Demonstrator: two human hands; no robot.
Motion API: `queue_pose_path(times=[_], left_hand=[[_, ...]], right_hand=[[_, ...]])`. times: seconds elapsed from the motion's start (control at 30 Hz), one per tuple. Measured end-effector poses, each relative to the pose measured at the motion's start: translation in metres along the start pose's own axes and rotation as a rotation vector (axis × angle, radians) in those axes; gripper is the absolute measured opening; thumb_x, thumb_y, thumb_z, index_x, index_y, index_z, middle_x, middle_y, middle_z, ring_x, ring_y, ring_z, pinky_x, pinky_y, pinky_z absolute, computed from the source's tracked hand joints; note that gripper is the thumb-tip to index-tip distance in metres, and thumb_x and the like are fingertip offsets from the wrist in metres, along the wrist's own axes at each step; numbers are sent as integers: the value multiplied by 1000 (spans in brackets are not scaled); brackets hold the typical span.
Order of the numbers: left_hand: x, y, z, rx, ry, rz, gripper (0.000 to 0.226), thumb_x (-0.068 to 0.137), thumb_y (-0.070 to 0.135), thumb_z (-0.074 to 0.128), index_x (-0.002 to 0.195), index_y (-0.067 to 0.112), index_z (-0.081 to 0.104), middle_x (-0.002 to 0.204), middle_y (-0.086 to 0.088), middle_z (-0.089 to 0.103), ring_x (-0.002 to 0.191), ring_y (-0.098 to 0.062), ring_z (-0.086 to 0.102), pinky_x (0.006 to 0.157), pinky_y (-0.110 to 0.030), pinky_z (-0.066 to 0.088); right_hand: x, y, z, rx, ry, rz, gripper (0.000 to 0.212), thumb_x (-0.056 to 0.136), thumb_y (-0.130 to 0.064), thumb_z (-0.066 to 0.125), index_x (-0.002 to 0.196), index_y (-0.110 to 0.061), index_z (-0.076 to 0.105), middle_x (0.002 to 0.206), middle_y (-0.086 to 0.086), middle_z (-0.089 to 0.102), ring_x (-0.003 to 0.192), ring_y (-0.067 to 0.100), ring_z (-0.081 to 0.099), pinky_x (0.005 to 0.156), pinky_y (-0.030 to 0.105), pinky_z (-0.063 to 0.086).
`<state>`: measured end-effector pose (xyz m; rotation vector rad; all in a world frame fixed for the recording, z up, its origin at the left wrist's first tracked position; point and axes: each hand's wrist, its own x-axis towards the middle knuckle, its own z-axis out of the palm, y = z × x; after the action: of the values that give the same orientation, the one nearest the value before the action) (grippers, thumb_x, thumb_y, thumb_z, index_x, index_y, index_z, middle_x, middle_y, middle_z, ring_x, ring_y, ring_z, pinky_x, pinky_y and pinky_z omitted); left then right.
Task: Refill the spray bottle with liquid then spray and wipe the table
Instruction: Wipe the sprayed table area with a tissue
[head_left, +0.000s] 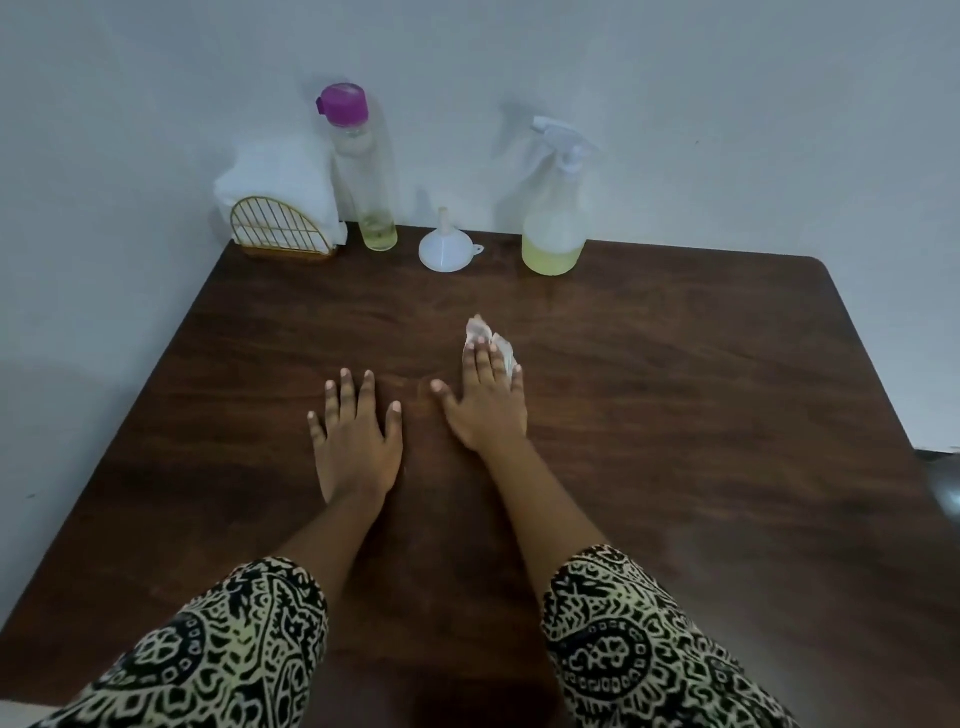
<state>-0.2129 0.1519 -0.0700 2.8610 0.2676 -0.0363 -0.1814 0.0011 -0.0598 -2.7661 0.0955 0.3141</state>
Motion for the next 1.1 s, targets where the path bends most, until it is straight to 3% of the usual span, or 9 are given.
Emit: queue_pose_path(times=[0.1,0.23,0.33,0.47,0.6,0.77,0.87,0.97,1.1], left_hand=[[1,-1,-1,-22,2,7,58,99,45,29,151,22,22,161,-3,14,149,-20,4,118,-46,5],[3,-1,-2,-62,4,15,57,99,45,31,151,21,26,160,-2,18,148,-20,7,118,-46,6],[4,-2,-4,-118,14,6,53,99,42,35,148,22,33,158,-1,24,148,-20,13,117,-45,10],[22,-6,-17,-87,40,12,45,97,41,42,138,25,47,148,-2,40,138,-24,32,109,-48,27],[63,-7,-32,-15,-15,65,45,95,39,48,138,26,46,147,-3,39,136,-24,33,109,-50,27],[118,-20,-46,36,-148,35,60,94,49,46,148,29,29,159,-4,16,146,-26,12,114,-53,19],[142,-37,-52,82,-255,-13,80,85,69,43,151,35,13,162,-5,0,148,-29,0,115,-57,9],[151,-47,-52,79,-370,-59,96,76,81,39,150,40,-5,160,-4,-16,147,-30,-13,114,-59,0],[152,-48,-50,58,-421,-70,99,75,82,37,148,41,-16,157,-4,-27,144,-31,-24,113,-60,-6]], right_hand=[[3,25,-7,-33,48,55,68,97,-56,19,152,-23,-5,160,-3,-7,147,12,-12,116,44,-8],[9,100,-38,25,152,446,71,97,-58,16,152,-19,-7,161,1,-6,147,16,-10,117,48,-6],[32,97,-50,98,155,597,78,96,-59,14,150,-8,-6,160,10,-7,147,22,-11,119,48,-4],[78,24,-33,9,93,306,82,95,-61,20,151,-6,-2,160,12,-3,148,24,-8,118,46,-4],[100,9,-34,-80,-12,29,76,95,-61,20,152,-17,-5,161,2,-6,147,16,-9,117,45,-6],[91,75,-52,-19,124,387,74,95,-61,15,152,-18,-5,161,0,-5,148,16,-7,116,50,-5],[102,53,-48,59,141,511,82,94,-63,14,151,-8,-6,160,8,-7,147,21,-12,117,49,-4],[122,9,-39,74,116,506,87,93,-64,14,149,-2,-7,159,14,-10,146,26,-15,118,48,-4],[134,-32,-26,71,68,318,86,94,-64,17,150,-4,-7,159,12,-13,146,23,-17,117,45,-7]])
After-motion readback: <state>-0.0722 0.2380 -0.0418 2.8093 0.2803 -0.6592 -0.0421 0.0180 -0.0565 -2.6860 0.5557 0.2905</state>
